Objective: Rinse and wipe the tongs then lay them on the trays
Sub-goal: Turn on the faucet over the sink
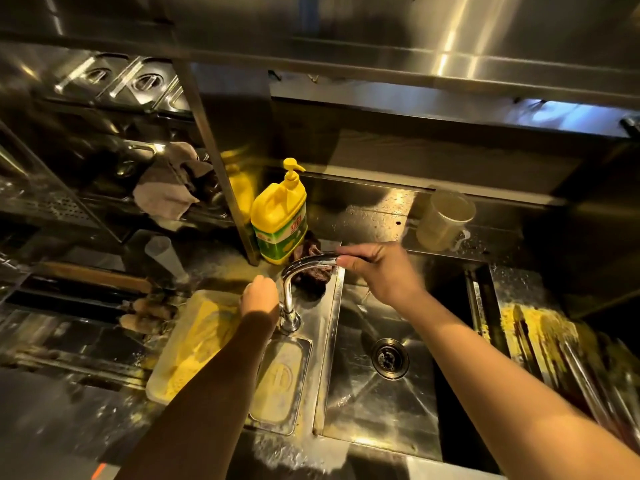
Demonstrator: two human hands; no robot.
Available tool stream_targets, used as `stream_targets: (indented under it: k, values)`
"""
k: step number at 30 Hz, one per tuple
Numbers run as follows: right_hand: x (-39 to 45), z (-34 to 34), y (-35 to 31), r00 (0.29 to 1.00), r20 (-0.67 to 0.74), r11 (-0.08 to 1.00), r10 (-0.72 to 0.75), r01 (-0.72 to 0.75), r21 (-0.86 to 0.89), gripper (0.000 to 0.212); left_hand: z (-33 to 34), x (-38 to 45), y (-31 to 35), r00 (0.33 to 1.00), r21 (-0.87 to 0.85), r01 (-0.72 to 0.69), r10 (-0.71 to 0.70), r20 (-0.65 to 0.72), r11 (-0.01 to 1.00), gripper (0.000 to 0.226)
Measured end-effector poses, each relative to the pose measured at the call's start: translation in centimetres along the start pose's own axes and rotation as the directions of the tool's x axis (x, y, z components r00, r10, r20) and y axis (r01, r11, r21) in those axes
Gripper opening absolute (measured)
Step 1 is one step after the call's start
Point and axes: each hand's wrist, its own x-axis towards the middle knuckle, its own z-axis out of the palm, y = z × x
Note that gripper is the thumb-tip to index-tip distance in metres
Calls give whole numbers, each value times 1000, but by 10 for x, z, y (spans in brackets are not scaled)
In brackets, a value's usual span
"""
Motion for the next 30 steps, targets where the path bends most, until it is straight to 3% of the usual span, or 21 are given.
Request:
stream_targets:
  k: [5, 7, 10, 12, 14, 17, 21, 23, 25, 27, 30]
  values:
    - [-1, -4, 0, 999, 38, 998, -25, 27, -51, 25, -4, -13, -2, 999, -81, 33, -35, -27, 996, 23]
    - [-4, -9, 1, 999, 21, 999, -28, 28, -33, 24, -2, -32, -12, 997, -40, 24, -27, -75, 999, 28]
    - [-11, -23, 12, 995, -97, 1000, 0, 2, 21, 22, 17, -76, -21, 976, 45, -207, 209, -56, 977, 30]
    - [-17, -36, 24, 987, -151, 999, 50, -47, 23, 14, 26, -95, 3, 913, -109, -406, 407, -16, 907, 22]
    - [-24, -44, 36, 978, -172, 993, 114, -116, -5, 13, 28, -88, 43, 881, -200, -459, 472, 21, 866, 22]
    - [-37, -53, 50, 962, -201, 980, 185, -195, -35, 17, 22, -42, 96, 931, -83, -351, 357, 73, 933, 44]
    - [-58, -67, 64, 953, -211, 968, 219, -239, -74, 22, 13, 19, 116, 921, 105, -348, 361, -148, 932, 47]
    - [-67, -71, 66, 953, -205, 967, 222, -242, -79, 23, 20, 42, 109, 965, 109, -255, 246, 91, 961, 63]
    - [-76, -74, 69, 947, -228, 968, 228, -245, -52, 23, 34, 55, 110, 946, 87, -153, 120, 301, 984, 70]
    - [-81, -74, 68, 946, -234, 971, 224, -236, -23, 22, 44, 53, 108, 961, 140, -124, 83, 265, 982, 55]
    - [-87, -71, 67, 950, -223, 973, 221, -231, -18, 22, 52, 36, 107, 974, 222, -186, 149, 173, 957, 42]
